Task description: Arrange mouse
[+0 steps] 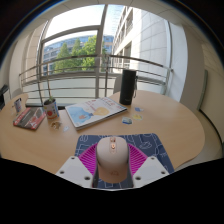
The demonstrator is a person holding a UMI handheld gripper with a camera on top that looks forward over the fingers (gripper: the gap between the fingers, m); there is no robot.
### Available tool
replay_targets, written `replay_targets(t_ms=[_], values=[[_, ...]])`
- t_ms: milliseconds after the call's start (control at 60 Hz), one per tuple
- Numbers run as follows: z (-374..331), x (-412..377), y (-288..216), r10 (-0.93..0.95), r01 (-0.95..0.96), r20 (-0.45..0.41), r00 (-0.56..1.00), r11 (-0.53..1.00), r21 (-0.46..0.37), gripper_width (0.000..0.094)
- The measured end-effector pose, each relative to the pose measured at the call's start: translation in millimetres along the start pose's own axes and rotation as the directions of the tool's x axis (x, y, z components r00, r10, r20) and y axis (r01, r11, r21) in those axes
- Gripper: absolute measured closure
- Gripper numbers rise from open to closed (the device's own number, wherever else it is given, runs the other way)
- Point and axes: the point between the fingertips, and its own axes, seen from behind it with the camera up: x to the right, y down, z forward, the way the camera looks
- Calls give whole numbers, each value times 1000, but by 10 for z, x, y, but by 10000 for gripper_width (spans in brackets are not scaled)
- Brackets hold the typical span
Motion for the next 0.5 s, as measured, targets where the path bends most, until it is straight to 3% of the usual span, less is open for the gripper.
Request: replay_targets(t_ms=[100,233,283,367,500], values=[[117,173,273,13,-12,27,1000,999,-40,537],[213,215,543,64,-59,53,997,994,-93,422],[168,231,512,58,-53,54,997,995,-87,336],[35,260,411,51,-48,40,998,997,-65,73],[-377,276,272,63,-61,31,998,996,-67,86]])
